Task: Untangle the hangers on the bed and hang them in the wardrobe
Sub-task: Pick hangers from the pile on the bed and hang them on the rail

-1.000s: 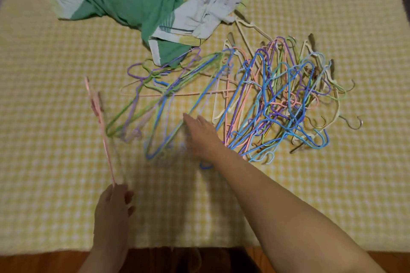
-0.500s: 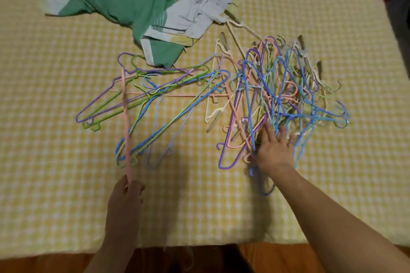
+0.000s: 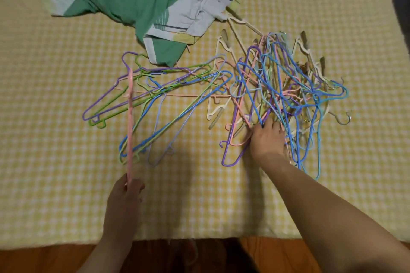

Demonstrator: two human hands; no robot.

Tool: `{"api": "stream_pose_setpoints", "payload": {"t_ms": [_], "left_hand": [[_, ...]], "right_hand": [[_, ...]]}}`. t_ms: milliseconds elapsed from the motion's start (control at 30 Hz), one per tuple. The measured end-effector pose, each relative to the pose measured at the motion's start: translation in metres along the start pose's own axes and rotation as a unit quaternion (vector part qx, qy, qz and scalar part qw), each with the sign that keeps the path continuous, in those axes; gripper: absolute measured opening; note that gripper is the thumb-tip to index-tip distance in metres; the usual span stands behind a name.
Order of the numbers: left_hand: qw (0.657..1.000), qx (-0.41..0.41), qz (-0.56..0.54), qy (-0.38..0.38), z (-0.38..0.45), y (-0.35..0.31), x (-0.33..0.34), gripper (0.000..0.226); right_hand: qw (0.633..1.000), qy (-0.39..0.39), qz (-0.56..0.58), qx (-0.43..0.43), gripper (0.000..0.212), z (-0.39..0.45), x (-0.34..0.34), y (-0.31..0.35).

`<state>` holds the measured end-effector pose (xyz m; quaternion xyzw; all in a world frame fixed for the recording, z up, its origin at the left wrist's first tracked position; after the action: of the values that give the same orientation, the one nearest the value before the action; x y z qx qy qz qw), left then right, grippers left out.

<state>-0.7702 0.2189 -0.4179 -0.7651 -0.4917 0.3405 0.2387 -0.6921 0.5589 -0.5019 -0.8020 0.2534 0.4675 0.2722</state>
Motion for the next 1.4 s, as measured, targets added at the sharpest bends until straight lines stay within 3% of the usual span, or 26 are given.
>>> {"api": "stream_pose_setpoints", "payload": {"t_ms": [200,300,367,467,600,733,867,1100,1167,1400], "left_hand": [[1.000,0.012,-0.007,0.022,-0.045,-0.045,-0.008,0.027],[1.000,0.010,-0.028,0.001,-0.066,-0.064,-0.002,0.043],[1.000,0.010,-0.004,0.011,-0.082,-0.069,0.006,0.039],[0.999,0.014,0.007,0.033,-0.083,-0.064,0.019,0.011],[0.999,-0.005,0.016,0.036,-0.070,-0.041,0.027,0.014],[1.000,-0.015,0.010,0.020,-0.076,-0.035,0.022,0.017],[0.999,-0.025,-0.031,0.000,-0.100,-0.059,0.017,0.019],[0.994,-0.045,-0.096,0.017,-0.151,-0.105,0.019,0.032],[0.991,-0.047,-0.123,0.031,-0.165,-0.118,0.028,0.026],[0.989,-0.035,-0.121,0.076,-0.184,-0.149,0.042,0.022]], "right_hand": [[0.999,-0.034,-0.003,-0.033,0.017,-0.027,-0.070,-0.028],[0.994,0.045,0.004,-0.104,0.030,-0.042,-0.082,-0.028],[0.982,0.114,0.043,-0.145,0.038,-0.054,-0.073,-0.027],[0.983,0.136,0.040,-0.114,0.039,-0.054,-0.043,-0.027],[0.992,0.096,0.001,-0.078,0.041,-0.039,-0.003,-0.032],[0.992,0.116,-0.011,-0.056,0.036,-0.039,-0.010,-0.043],[0.995,0.093,0.027,-0.016,0.044,-0.063,-0.063,-0.065],[0.991,0.018,-0.037,-0.131,0.031,-0.133,-0.228,-0.107],[0.986,0.009,-0.053,-0.157,0.031,-0.148,-0.263,-0.122],[0.978,-0.033,-0.070,-0.192,0.022,-0.157,-0.310,-0.172]]}}
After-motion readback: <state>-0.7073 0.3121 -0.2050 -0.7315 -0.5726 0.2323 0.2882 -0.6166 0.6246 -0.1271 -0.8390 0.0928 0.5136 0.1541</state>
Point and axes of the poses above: each hand's wrist, its own z-axis towards the middle knuckle, its own x-axis out of the palm, y = z × x, the point moved 1 cm from there along z, towards the middle knuckle, and after that the axes turned 5 degrees about y, right-handed, at the moved point
